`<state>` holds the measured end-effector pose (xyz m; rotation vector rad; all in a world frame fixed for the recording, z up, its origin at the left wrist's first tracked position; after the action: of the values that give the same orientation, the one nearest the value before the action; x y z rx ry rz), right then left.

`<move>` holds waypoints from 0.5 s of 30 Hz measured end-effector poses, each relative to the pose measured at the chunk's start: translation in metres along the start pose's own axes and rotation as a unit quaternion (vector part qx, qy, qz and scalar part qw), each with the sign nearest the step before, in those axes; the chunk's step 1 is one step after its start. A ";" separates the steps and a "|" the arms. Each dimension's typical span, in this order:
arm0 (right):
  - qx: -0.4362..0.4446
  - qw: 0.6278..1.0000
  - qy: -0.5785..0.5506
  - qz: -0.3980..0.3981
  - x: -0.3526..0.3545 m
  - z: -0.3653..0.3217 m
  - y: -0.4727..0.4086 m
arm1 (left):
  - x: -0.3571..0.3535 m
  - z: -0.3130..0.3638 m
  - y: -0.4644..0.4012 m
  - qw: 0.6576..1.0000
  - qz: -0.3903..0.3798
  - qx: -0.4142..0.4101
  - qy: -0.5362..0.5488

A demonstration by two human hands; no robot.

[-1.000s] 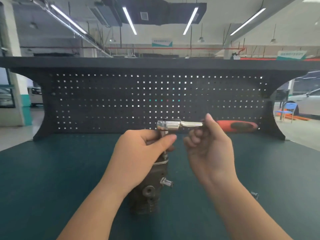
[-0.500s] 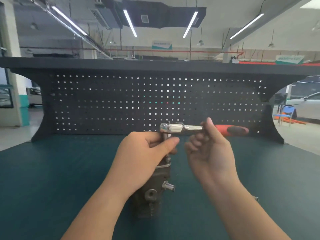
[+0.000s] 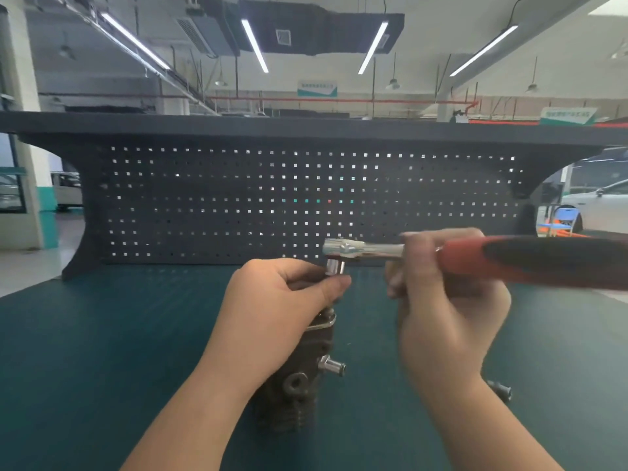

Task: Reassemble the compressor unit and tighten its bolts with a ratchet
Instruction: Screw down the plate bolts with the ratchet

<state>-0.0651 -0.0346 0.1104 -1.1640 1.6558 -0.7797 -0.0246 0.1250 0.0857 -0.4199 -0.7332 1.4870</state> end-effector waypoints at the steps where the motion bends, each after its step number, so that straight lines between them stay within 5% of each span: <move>1: -0.059 0.993 -0.089 0.040 0.010 0.012 0.000 | 0.001 -0.001 0.001 1.000 0.008 0.002 0.001; 4: -0.320 0.902 -0.278 0.080 0.008 0.056 0.006 | 0.001 0.003 0.003 1.000 0.018 0.004 0.010; 6: -0.418 0.839 -0.335 0.092 0.003 0.072 0.007 | 0.000 0.005 0.004 1.000 0.017 0.003 0.015; 10: -0.262 0.924 -0.274 0.044 0.003 0.041 0.003 | 0.001 0.007 0.004 1.000 0.009 -0.006 0.012; 12: -0.092 0.989 -0.112 -0.025 0.002 0.008 0.005 | 0.002 0.006 0.003 1.000 0.012 -0.007 0.025; 15: 0.044 0.970 0.224 -0.086 -0.018 -0.006 0.003 | -0.002 0.004 0.002 0.999 -0.018 -0.019 0.032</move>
<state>-0.0702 -0.0162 0.1159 -1.1333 1.8748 -1.2887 -0.0285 0.1228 0.0873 -0.4782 -0.7162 1.4209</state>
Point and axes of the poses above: each hand's wrist, its own y-axis away from the middle knuckle, its own x-axis out of the back of the hand, z = x × y, the point moved 6 cm from there along -y, towards the middle knuckle, and after that the axes turned 7 degrees about -x, right-handed, at the moved point
